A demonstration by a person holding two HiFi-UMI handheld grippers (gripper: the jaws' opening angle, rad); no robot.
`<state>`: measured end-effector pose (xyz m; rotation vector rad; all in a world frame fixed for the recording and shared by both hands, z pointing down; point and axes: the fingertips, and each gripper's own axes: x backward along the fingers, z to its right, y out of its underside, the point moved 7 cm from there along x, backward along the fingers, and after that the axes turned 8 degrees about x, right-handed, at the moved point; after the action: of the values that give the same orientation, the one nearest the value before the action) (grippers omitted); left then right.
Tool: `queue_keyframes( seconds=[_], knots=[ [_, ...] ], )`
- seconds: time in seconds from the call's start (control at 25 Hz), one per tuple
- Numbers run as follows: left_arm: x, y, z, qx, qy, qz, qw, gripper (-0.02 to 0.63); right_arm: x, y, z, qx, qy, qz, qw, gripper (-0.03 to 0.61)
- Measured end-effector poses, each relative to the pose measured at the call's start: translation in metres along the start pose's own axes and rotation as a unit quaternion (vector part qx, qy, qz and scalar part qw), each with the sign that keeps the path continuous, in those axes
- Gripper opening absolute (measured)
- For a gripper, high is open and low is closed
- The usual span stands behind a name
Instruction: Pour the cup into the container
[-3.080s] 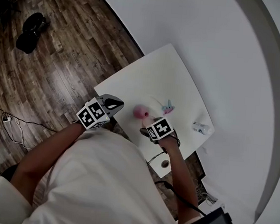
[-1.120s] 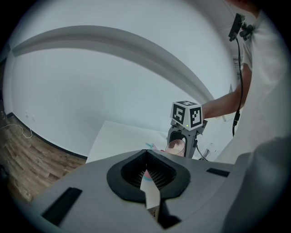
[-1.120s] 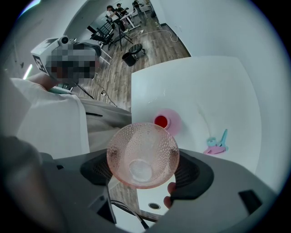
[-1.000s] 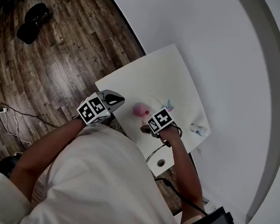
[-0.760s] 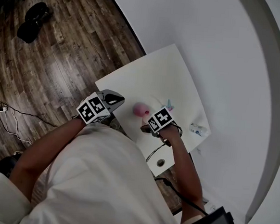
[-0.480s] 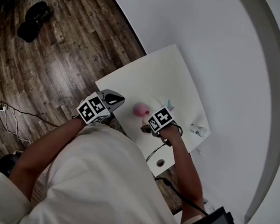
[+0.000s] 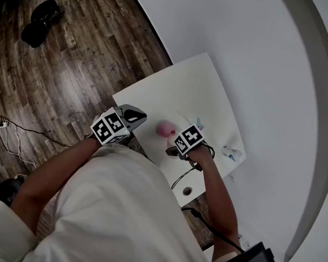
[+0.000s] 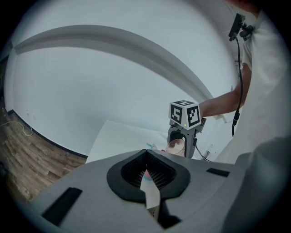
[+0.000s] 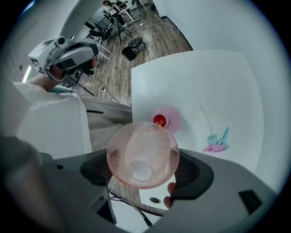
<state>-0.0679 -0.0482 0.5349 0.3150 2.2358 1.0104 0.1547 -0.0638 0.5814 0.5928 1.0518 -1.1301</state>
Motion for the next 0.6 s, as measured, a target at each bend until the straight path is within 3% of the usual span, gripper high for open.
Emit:
queue_keyframes(
  seconds=[0.6],
  knots=[
    [0.0004, 0.0019, -0.0024, 0.004, 0.0, 0.002, 1.0, 0.011, -0.0008, 0.0013, -0.0008, -0.001, -0.006, -0.014, 1.0, 0.384]
  ],
)
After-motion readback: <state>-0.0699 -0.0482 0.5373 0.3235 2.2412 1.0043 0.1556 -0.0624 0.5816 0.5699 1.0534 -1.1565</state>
